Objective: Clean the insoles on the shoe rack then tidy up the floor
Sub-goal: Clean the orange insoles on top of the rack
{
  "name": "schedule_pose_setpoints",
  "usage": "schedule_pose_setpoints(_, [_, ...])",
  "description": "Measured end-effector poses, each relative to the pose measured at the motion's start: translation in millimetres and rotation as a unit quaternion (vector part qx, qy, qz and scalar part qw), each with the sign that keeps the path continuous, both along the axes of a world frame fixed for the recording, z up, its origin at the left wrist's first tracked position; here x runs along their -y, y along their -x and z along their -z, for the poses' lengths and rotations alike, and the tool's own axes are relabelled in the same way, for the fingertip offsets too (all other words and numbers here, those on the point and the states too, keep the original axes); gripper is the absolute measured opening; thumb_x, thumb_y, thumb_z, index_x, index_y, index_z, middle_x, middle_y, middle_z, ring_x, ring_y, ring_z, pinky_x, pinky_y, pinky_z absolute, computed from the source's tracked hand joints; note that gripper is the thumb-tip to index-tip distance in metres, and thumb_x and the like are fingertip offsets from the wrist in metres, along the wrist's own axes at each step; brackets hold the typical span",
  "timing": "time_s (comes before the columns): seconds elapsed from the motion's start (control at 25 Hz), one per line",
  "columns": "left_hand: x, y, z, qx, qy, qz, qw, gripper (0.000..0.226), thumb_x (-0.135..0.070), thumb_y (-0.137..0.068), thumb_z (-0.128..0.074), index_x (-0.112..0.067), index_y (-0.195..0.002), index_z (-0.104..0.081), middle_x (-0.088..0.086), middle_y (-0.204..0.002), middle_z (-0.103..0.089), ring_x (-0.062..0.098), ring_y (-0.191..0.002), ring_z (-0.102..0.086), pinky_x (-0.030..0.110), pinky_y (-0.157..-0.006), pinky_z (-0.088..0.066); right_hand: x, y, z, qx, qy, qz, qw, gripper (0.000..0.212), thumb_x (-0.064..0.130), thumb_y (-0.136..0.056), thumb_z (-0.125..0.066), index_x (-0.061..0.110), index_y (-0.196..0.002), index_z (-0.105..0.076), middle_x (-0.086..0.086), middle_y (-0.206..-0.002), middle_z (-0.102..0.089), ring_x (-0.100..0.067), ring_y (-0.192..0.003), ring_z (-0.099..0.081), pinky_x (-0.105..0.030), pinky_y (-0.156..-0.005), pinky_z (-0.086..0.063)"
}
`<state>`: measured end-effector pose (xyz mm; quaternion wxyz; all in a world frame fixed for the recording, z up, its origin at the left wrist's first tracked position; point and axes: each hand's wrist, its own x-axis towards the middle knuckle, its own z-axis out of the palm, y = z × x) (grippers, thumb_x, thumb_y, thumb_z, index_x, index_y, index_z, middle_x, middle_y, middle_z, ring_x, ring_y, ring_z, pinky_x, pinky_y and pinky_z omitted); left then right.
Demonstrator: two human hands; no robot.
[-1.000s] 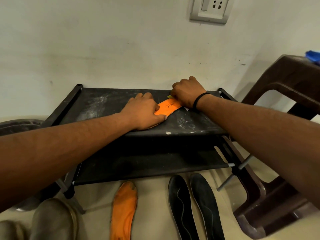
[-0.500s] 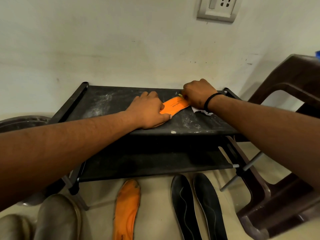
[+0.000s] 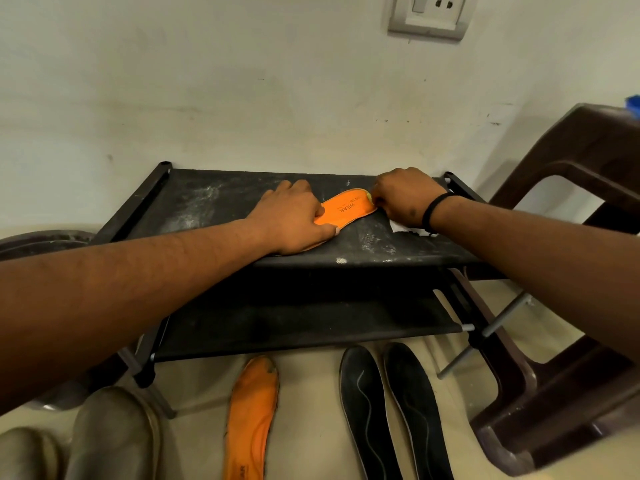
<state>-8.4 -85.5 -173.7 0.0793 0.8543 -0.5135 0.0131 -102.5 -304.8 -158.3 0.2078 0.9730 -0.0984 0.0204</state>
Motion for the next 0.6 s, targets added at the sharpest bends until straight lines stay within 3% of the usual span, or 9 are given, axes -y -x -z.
schedule_pose_setpoints(0.32, [0, -1, -1, 0.000, -0.013, 0.002, 1.000, 0.059, -0.064, -0.093, -0.049, -0.020, -0.128, -0.067, 0.010, -0.129, -0.050, 0.028, -0.119, -0.045, 0.045, -0.100, -0.041, -11, 15, -2, -0.004, -0.022, -0.074, 0.997, 0.018, 0.013, -0.093, -0.053, 0.015, -0.091, -0.071, -0.005, -0.090, -0.061, -0.026, -0.080, -0.059, -0.041, -0.070, -0.051])
schedule_pose_setpoints(0.6, [1, -2, 0, 0.006, -0.011, 0.005, 1.000, 0.058, -0.064, -0.093, -0.049, -0.023, -0.129, -0.066, 0.010, -0.129, -0.050, 0.029, -0.119, -0.045, 0.046, -0.100, -0.041, -25, 14, 1, 0.019, -0.067, -0.132, 0.989, 0.018, 0.012, -0.092, -0.055, 0.013, -0.090, -0.073, -0.006, -0.089, -0.063, -0.026, -0.078, -0.059, -0.036, -0.064, -0.047])
